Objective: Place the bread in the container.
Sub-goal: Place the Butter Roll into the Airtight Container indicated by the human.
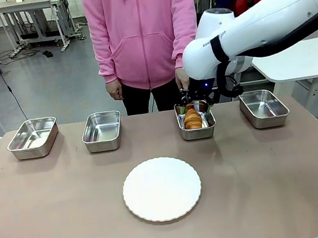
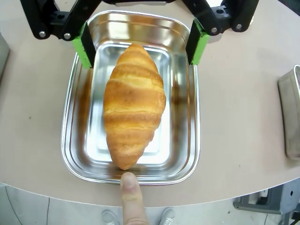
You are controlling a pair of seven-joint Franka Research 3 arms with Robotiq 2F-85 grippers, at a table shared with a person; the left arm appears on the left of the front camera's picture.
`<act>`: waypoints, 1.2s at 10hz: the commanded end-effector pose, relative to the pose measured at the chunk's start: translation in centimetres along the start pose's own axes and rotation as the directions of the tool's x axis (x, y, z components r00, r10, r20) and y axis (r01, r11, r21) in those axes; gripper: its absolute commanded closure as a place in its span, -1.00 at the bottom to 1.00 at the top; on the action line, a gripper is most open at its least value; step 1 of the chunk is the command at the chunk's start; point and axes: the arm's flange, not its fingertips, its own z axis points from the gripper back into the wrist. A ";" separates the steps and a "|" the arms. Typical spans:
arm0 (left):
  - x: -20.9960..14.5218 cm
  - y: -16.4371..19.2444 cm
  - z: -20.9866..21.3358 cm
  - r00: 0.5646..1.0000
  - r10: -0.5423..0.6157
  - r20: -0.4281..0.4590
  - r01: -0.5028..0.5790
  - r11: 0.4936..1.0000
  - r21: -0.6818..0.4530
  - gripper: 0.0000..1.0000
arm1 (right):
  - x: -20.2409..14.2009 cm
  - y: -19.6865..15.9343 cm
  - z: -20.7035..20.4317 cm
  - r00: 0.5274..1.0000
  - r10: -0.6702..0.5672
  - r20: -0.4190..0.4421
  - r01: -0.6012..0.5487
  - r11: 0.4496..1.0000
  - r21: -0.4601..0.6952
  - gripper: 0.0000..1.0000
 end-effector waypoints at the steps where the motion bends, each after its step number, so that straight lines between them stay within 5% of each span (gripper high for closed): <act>1: 0.2 -0.2 0.0 1.000 -0.009 0.003 0.009 1.000 0.000 -1.00 | 0.0 -0.1 0.1 1.000 -0.004 0.001 0.004 1.000 -0.001 -1.00; 8: 0.2 -0.2 0.0 1.000 -0.009 0.003 0.009 1.000 0.000 -1.00 | 0.0 0.0 0.0 1.000 0.000 0.000 0.000 1.000 0.000 -1.00; 12: 0.2 -0.2 0.0 1.000 -0.009 0.003 0.009 1.000 0.000 -1.00 | -8.0 2.3 6.0 0.988 0.010 0.157 -0.008 1.000 -0.015 -1.00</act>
